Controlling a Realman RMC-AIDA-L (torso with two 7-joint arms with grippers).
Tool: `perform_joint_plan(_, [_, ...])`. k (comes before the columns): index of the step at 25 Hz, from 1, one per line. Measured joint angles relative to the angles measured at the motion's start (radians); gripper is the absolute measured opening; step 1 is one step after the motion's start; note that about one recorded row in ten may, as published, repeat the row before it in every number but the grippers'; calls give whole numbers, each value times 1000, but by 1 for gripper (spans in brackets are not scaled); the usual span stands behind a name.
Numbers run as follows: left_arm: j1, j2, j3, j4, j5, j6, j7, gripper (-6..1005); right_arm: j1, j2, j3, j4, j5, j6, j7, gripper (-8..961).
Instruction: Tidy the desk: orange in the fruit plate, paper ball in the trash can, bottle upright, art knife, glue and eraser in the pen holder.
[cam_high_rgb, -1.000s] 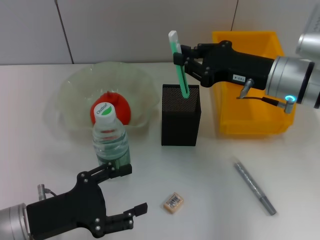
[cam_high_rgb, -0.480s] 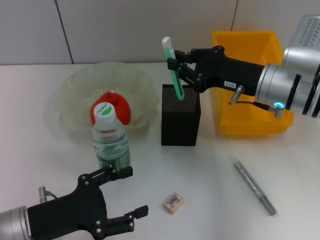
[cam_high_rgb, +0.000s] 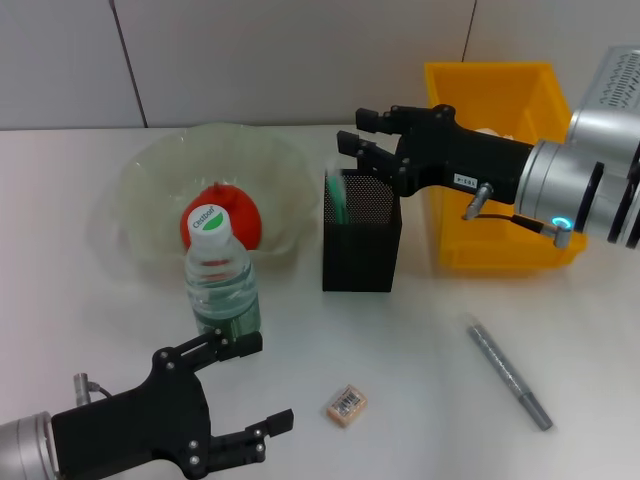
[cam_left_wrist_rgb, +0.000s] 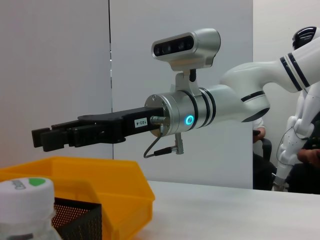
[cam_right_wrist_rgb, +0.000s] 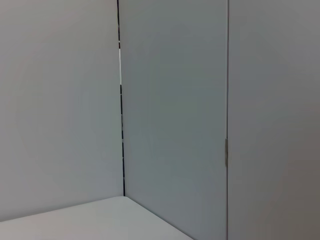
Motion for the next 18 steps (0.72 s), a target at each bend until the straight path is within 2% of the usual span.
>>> perform_joint_plan(3, [0, 0, 0, 0, 0, 1, 0, 815, -6, -1, 0, 6, 0, -2, 17, 410])
perform_joint_plan(5, [0, 0, -1, 0, 0, 1, 0, 815, -13, -2, 0, 18, 0, -6, 35, 451])
perform_joint_plan(7, [1, 0, -1, 0, 0, 1, 0, 815, -39, -4, -8, 73, -13, -20, 108, 492])
perform_joint_plan(8, [3, 1, -2, 0, 0, 1, 0, 815, -84, -9, -36, 182, -50, -37, 237, 513])
perform_joint_plan(9, [3, 1, -2, 0, 0, 1, 0, 815, -84, -9, -36, 182, -50, -37, 237, 533])
perform_joint_plan(10, [7, 2, -3, 0, 0, 1, 0, 815, -111, -11, -51, 246, -77, -41, 310, 554])
perform_joint_plan(14, [12, 4, -4, 0, 0, 1, 0, 815, -184, -13, -79, 524, -299, -65, 625, 636])
perform_joint_plan(17, [26, 4, -4, 0, -1, 14, 0, 815, -185, -14, -86, 697, -525, -155, 870, 715])
perform_joint_plan(18, [34, 4, -8, 0, -4, 17, 0, 815, -157, -16, -87, 779, -658, -248, 1021, 741])
